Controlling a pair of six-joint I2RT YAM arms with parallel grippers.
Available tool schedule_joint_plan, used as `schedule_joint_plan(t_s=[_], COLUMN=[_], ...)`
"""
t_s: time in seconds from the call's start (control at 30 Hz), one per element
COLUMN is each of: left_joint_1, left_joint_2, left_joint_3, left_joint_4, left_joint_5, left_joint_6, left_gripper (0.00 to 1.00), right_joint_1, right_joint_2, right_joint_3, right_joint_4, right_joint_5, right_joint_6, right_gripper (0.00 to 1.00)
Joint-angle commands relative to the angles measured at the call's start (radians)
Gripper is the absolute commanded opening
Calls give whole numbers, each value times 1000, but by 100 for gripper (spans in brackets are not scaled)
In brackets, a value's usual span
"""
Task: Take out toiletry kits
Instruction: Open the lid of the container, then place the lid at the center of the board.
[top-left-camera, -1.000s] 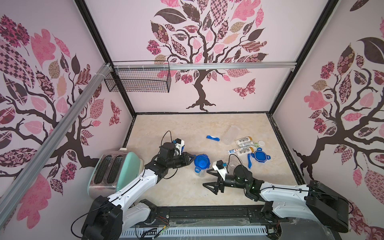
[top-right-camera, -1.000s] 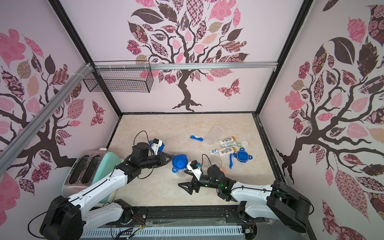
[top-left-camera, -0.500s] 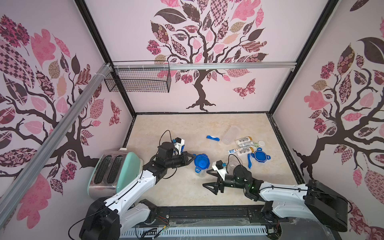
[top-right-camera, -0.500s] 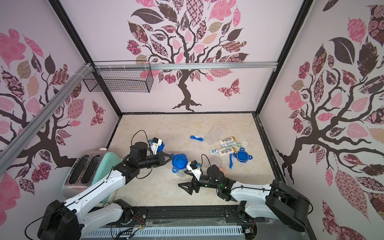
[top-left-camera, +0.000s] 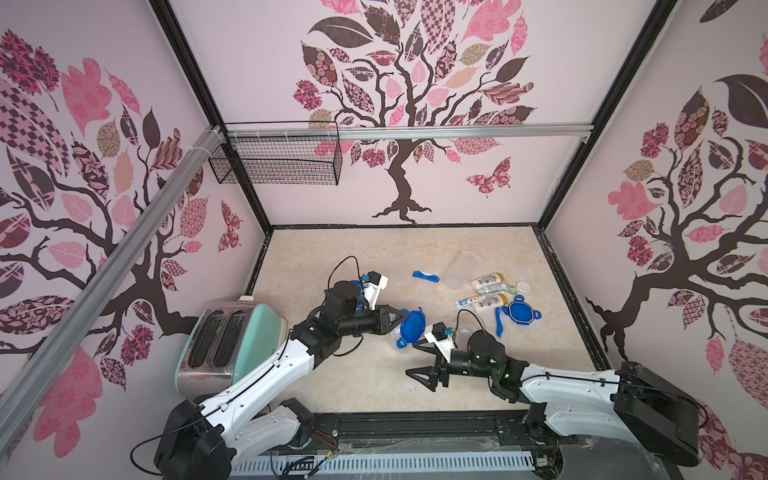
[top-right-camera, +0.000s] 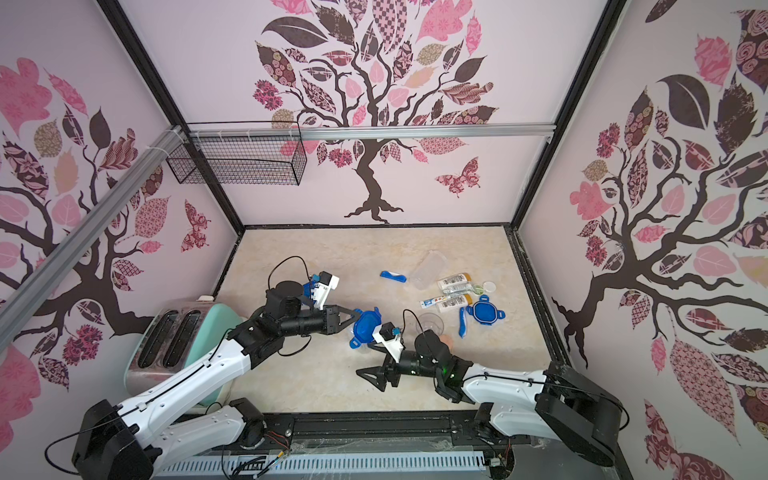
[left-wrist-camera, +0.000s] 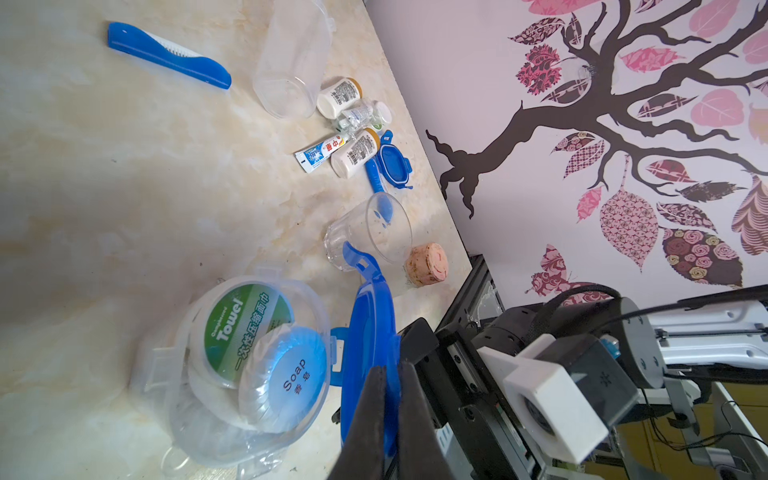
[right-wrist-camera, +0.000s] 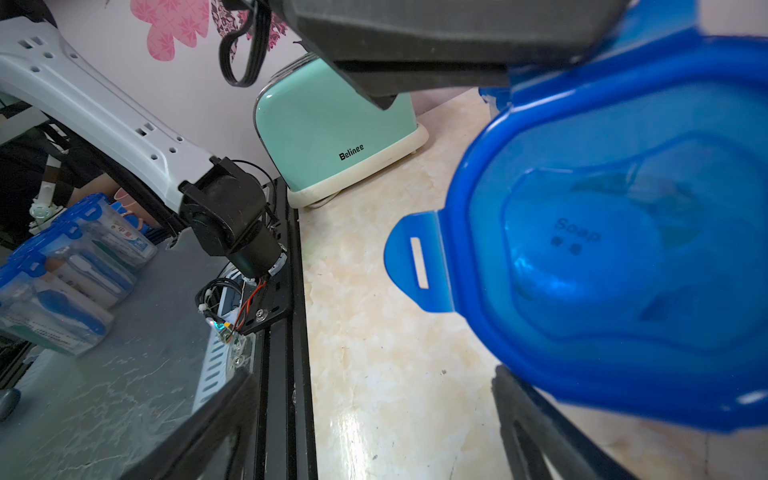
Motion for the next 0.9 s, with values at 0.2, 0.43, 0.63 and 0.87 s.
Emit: schedule_joint_plan(t_s=[0.2, 0.43, 0.63, 0.87], left_joint_1=[-17, -105, -296, -516], left_joint_2=[-5, -68, -79, -24], left_joint_3=[28, 57, 97, 94], left_joint_4=[-60, -199, -373, -471], left_joint_5=[3, -85, -326, -630], left_joint_6=[55, 127, 194, 189], left_gripper=[6, 6, 5, 3], right_joint_1=[1, 0, -1, -1], right_joint_2=[-110, -330, -515, -640], right_joint_3=[6, -12, -52, -104], right_joint_4=[-32, -131, -157, -161], right_joint_5=[-161, -199, -86, 80], right_joint_6=[-92, -128, -117, -121], right_gripper=[91, 91, 92, 94])
